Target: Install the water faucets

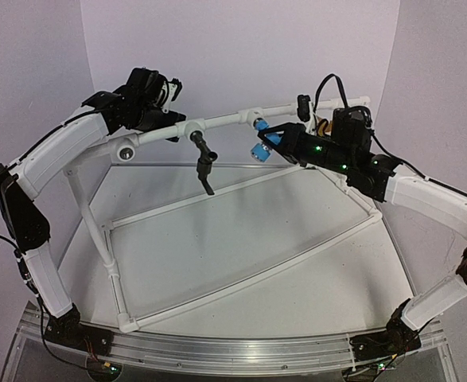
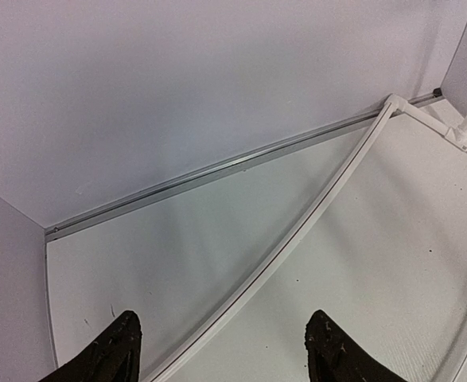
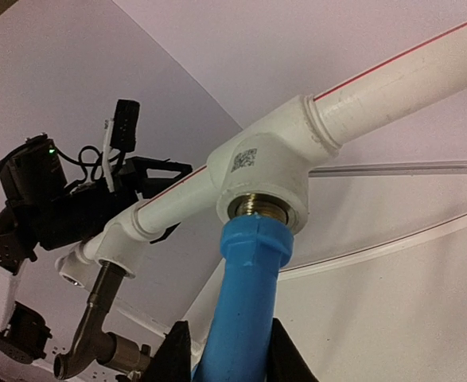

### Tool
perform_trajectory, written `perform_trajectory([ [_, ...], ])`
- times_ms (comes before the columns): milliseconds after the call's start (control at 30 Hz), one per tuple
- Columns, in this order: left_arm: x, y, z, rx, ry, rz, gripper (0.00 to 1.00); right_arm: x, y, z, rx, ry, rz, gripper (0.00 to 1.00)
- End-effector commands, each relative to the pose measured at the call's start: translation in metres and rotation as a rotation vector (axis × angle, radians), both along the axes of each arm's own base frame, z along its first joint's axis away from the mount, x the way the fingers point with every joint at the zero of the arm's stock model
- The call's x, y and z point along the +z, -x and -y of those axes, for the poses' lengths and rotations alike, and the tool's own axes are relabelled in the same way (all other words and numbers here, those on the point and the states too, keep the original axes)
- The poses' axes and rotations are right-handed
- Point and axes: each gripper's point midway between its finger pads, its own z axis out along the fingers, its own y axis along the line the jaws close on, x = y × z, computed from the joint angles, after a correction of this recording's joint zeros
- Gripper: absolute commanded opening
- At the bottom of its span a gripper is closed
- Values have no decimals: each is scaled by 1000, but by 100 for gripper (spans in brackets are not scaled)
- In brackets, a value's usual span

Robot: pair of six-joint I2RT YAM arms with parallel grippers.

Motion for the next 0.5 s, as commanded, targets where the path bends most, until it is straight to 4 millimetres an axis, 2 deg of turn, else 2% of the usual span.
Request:
perform_trajectory([
  [0,13,17,7,-41,38,14,70,43,19,4,76,-106,70,45],
  [233,17,19,4,-36,39,24,71,34,19,14,31,-33,78,70],
  [467,18,20,2,-34,37,26,71,36,26,37,-45,90,133,98],
])
